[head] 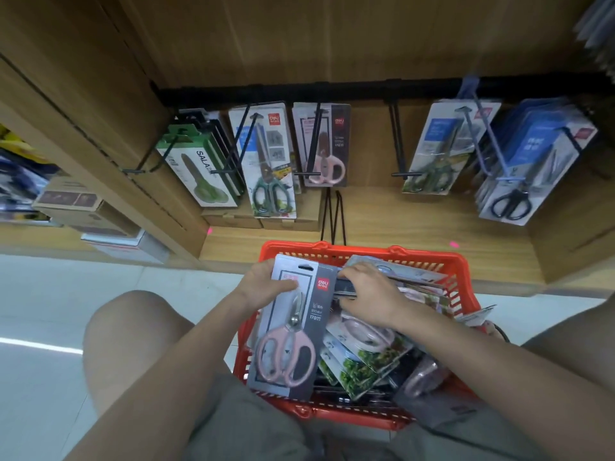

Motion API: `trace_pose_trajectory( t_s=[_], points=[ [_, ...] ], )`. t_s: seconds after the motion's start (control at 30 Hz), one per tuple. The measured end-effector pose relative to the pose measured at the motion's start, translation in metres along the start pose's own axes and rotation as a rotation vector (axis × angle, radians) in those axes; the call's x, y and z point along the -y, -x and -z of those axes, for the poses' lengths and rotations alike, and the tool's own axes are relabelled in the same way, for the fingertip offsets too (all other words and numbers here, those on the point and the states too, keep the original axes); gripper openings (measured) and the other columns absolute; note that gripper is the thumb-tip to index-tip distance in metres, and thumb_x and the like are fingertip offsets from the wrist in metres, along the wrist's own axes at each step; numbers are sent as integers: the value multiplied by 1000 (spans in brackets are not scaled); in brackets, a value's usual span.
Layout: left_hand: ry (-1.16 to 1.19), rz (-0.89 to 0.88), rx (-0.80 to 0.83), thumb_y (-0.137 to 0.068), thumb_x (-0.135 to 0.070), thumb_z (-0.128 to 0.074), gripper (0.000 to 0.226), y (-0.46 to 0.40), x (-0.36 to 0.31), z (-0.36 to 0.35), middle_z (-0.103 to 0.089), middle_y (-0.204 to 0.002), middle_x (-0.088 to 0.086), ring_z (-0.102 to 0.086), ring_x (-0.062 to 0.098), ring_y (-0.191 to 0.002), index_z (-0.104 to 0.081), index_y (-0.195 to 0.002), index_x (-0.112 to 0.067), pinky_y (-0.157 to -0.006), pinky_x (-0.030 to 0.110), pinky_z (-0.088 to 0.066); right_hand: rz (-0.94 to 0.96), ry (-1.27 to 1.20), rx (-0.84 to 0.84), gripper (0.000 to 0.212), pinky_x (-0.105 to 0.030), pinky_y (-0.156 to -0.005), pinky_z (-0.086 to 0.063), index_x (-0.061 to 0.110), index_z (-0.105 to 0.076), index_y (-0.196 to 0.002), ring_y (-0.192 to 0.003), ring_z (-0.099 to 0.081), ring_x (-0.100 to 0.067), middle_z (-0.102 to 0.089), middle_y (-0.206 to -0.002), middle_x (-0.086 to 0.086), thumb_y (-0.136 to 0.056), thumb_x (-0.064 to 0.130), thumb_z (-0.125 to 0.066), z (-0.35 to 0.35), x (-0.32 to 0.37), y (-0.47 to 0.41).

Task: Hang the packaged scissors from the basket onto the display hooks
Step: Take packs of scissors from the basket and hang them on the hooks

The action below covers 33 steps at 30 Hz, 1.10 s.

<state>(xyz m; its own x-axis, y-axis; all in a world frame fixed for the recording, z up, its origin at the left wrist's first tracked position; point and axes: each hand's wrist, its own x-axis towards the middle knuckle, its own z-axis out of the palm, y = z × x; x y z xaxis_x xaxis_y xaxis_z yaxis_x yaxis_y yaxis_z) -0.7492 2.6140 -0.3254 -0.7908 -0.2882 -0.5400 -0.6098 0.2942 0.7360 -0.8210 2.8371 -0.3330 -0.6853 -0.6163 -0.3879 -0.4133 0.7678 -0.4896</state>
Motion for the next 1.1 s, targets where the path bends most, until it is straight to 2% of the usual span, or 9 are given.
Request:
trace_pose_trajectory(
  t_s=[0.2, 0.4, 0.5, 0.57, 0.7, 0.8, 0.87, 0.97, 1.1],
  points=[
    [192, -67, -14, -98, -8, -73, 16, -3, -1, 2, -80, -113, 11, -76, 34, -108, -73, -113, -13, -99, 50, -59, -58, 19, 18, 45, -41, -107, -48, 14, -58, -137, -127, -57, -26, -61, -139, -8, -93, 16, -68, 43, -15, -3],
    [335, -114, 111, -99, -19, -71, 31, -7, -13, -1, -78, -120, 14, -77, 34, -108, -68, -129, -9, -94, 48, -62, -152, 210, 472, 31, -19, -68, -50, 18, -68, -117, -79, -60, -13, -68, -102, 1, -89, 27, -75, 99, -41, 16],
    [322, -135, 144, -100, -19, -69, 29, -9, -24, -13, -78, -120, 13, -76, 34, -110, -69, -128, -11, -95, 49, -61, -221, 271, 740, 43, -32, -89, -51, 22, -67, -125, -102, -63, -18, -69, -119, -1, -85, 33, -80, 108, -49, 37],
    [304, -145, 160, -101, -18, -69, 23, -11, -31, -24, -79, -118, 12, -77, 33, -108, -70, -124, -13, -93, 48, -62, -228, 467, 820, 55, -31, -89, -49, 16, -64, -134, -115, -62, -22, -65, -133, -4, -84, 32, -82, 97, -52, 48],
    [248, -165, 160, -103, -19, -67, 11, -16, -47, -42, -82, -109, 7, -80, 26, -97, -73, -112, -20, -84, 41, -65, -199, 742, 681, 35, -34, -78, -54, 7, -70, -124, -93, -62, -25, -70, -115, -10, -94, 25, -73, 73, -52, 60],
    [229, -190, 156, -104, -19, -66, 12, -21, -62, -50, -82, -108, 7, -80, 24, -93, -74, -112, -20, -77, 38, -65, -146, 583, 554, 12, -26, -51, -39, 14, -72, -98, -71, -54, -20, -62, -83, -1, -98, 24, -68, 87, -57, 58],
    [187, -219, 150, -104, -20, -66, 15, -24, -73, -53, -82, -108, 7, -79, 28, -98, -74, -116, -16, -85, 44, -64, -115, 421, 491, 16, -26, -52, -38, 18, -63, -85, -66, -51, -17, -58, -75, 2, -96, 26, -70, 102, -61, 53],
    [46, -264, 92, -105, -24, -65, 19, -29, -88, -58, -80, -110, 12, -76, 34, -103, -73, -116, -12, -92, 47, -61, -86, 173, 383, 17, -30, -67, -43, 21, -63, -84, -78, -58, -19, -65, -86, 0, -96, 27, -71, 123, -66, 50],
    [-103, -313, 36, -107, -23, -60, 17, -32, -98, -70, -76, -103, 7, -69, 22, -89, -72, -109, -11, -77, 29, -51, -26, 24, 221, 25, -17, -49, -36, 22, -61, -73, -54, -54, -2, -61, -62, 11, -96, 22, -73, 149, -69, 49]
  ],
)
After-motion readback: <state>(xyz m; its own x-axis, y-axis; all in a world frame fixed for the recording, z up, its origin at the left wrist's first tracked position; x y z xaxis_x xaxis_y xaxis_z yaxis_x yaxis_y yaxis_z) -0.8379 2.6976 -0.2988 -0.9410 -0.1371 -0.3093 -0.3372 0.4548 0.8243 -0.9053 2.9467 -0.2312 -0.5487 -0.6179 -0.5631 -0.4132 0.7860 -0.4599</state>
